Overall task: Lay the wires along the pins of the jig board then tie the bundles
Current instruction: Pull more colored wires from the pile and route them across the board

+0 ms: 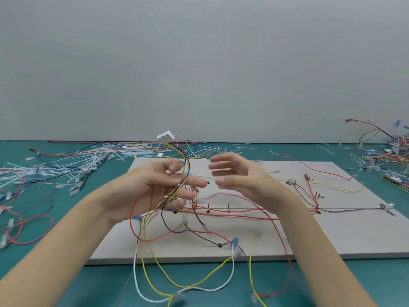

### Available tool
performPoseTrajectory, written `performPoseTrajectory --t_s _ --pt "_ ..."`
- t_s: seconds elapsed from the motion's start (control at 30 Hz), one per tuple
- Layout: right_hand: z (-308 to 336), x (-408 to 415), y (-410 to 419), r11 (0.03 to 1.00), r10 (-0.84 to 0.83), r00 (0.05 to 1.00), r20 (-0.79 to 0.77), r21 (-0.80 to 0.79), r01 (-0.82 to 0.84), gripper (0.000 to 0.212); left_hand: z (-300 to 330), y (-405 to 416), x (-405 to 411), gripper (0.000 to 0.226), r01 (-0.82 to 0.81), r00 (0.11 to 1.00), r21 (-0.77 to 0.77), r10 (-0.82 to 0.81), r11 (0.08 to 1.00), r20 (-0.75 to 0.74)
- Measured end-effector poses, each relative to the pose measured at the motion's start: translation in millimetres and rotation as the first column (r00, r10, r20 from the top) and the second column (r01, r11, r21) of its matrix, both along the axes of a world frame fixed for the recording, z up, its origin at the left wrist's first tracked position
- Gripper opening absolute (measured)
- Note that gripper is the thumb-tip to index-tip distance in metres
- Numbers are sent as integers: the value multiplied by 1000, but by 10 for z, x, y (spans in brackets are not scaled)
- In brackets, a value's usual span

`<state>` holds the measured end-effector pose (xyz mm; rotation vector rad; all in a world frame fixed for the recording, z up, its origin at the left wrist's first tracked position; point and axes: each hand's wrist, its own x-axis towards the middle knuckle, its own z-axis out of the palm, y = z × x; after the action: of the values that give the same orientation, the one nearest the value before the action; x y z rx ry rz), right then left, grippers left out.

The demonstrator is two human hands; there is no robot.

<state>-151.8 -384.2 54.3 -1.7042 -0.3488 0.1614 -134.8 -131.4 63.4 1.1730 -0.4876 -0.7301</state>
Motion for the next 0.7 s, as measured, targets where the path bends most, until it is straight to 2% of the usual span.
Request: performPoseTrajectory --t_s 0.1,0.17,0.23,0.3,0.37,0.53,0.63,0.7 --pt "0 -40 126 966 180 983 -24 191 -172 39 -46 -62 -28 25 32 999 41 -31 999 -16" --pt "-10 -54 214 951 206 979 3 236 -200 45 -82 -116 -60 23 34 999 92 -31 995 -27" --pt "-19 -64 297 963 163 985 55 210 -171 38 -114 -170 -94 11 55 998 116 -50 992 -50" --pt "-26 -71 339 979 101 989 105 166 -118 22 -123 -197 -112 32 81 993 114 -71 990 -90" --pt "-30 -72 339 984 53 992 115 161 -71 16 -101 -230 -149 38 134 986 101 -123 986 -114" --pt "-30 -87 361 993 17 989 144 115 -34 18 -101 -310 -236 30 135 985 120 -120 984 -127" --pt "-27 -98 378 996 14 987 159 84 -27 10 -122 -337 -250 32 83 991 184 -62 979 -117" --pt "-13 -103 366 993 -8 989 148 116 -10 11 -126 -325 -242 26 35 997 219 -17 975 -81"
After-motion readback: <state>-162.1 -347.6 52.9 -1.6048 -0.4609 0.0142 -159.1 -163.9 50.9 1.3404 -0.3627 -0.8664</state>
